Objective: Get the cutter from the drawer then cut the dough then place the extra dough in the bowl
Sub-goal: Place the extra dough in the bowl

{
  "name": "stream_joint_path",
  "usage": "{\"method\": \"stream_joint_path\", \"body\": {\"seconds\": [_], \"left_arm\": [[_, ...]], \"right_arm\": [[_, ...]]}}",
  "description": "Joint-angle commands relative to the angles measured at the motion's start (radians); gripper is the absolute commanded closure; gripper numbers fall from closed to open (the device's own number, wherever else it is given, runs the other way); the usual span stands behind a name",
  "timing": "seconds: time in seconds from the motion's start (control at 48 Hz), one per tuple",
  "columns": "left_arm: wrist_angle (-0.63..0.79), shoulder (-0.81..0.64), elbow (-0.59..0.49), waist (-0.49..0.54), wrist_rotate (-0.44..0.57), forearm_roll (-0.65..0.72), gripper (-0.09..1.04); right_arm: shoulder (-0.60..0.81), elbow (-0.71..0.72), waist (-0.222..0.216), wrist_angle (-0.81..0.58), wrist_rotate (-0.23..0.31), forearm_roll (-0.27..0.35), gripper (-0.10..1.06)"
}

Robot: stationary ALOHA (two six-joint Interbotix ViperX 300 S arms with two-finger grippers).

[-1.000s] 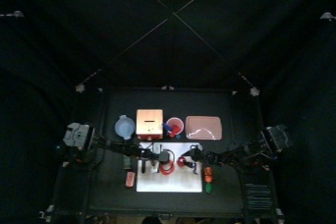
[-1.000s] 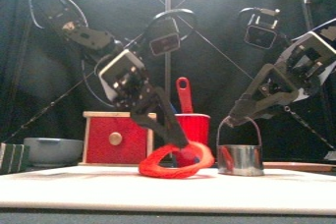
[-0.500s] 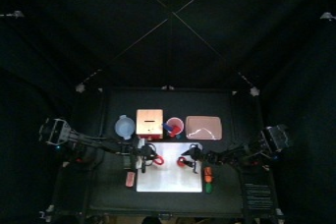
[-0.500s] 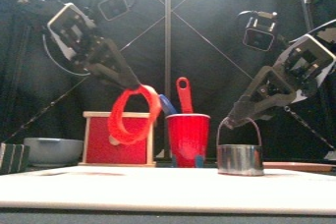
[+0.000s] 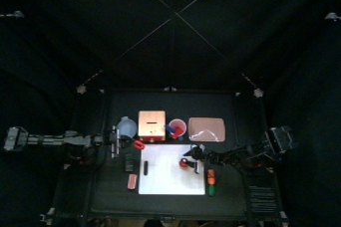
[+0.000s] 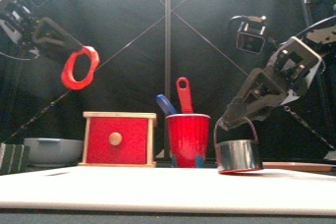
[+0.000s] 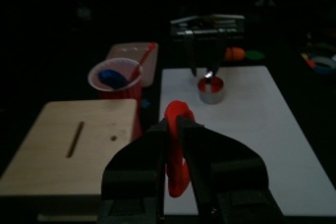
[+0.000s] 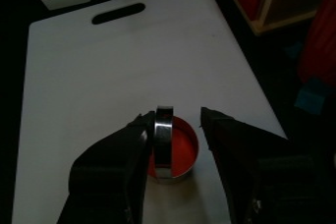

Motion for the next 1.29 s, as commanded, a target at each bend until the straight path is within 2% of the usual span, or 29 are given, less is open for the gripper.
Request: {"method": "stream_joint_path", "body": {"seconds": [0.021,0.229,0.396,0.562,0.771,1.062,1.292], "left_arm": [[0.028,-0.005,0.002,0.092,-0.003,0.040,0.37],[0.055,-0.006,0.015,0.264,-0.003,0.066,0.37],[0.087,-0.006,0.028,0.308,-0.008,0.060,0.37],[0.192,-0.006,0.035,0.336,-0.011,0.003,0.36],[0.198,-0.005,0.041,0.414,-0.011,-0.044,0.30],[0.196,-0.005,0.051,0.420,-0.012,-0.072,0.13],[0.198,-0.005,0.051,0.420,-0.011,-0.084,0.11]], "right_arm": [[-0.026,-0.023,-0.006,0.005,0.002,0.002,0.17],[-0.028,-0.032,-0.012,0.015,-0.002,-0.003,0.17],[-0.028,-0.034,-0.012,0.014,-0.003,-0.003,0.17],[-0.031,-0.034,-0.014,0.015,-0.006,-0.005,0.17],[-0.031,-0.035,-0.014,0.020,-0.002,-0.023,0.17],[-0.031,-0.037,-0.014,0.028,-0.008,-0.031,0.17],[-0.031,-0.037,-0.020,0.029,-0.008,-0.040,0.17]]}}
